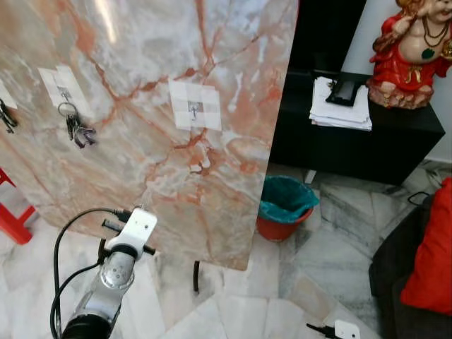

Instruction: Hang keys on a hook

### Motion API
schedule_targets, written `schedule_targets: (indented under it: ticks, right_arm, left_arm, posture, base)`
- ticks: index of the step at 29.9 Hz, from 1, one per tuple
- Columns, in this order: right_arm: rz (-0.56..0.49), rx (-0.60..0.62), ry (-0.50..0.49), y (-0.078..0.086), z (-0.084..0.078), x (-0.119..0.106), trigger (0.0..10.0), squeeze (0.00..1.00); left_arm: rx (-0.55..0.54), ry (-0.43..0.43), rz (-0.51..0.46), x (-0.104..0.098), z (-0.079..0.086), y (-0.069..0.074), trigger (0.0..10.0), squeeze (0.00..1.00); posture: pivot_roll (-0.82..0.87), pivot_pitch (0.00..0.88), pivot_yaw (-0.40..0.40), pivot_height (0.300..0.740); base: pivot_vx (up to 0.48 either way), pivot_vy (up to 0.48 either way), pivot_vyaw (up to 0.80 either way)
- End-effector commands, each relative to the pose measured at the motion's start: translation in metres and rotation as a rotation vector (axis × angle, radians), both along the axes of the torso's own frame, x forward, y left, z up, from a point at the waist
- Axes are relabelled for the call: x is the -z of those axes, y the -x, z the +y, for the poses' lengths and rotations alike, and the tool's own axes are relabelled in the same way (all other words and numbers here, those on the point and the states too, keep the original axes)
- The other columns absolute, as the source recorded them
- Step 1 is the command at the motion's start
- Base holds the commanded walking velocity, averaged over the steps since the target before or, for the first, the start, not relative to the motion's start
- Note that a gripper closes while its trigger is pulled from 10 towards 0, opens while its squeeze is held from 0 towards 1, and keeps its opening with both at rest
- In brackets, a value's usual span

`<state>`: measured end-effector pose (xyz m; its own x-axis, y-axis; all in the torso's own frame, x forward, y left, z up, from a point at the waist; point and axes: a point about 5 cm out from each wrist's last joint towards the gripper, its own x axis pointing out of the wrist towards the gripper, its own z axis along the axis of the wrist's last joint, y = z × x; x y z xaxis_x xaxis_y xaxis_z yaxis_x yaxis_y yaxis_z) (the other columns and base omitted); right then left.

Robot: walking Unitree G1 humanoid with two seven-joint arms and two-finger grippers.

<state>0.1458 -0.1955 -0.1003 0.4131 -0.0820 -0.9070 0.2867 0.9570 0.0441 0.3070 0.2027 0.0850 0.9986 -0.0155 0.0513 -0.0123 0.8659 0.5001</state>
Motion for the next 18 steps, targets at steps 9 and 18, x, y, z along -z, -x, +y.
schedule_targets:
  ticks: [9, 18]
  right_arm:
    - [-0.011, -0.004, 0.009, 0.0, -0.001, 0.0, 10.0, 0.0]
    - [-0.038, 0.006, 0.012, -0.004, -0.001, -0.002, 10.0, 0.0]
  left_arm:
    - [0.179, 0.119, -0.306, -0.053, -0.031, 0.008, 10.0, 0.0]
    - [0.238, 0.298, -0.333, -0.071, -0.04, 0.003, 10.0, 0.0]
  posture:
    - [0.14, 0.064, -0.024, 0.74]
    - [0.14, 0.069, -0.025, 0.74]
  base:
    - [0.0, 0.0, 0.0]
    - [0.0, 0.0, 0.0]
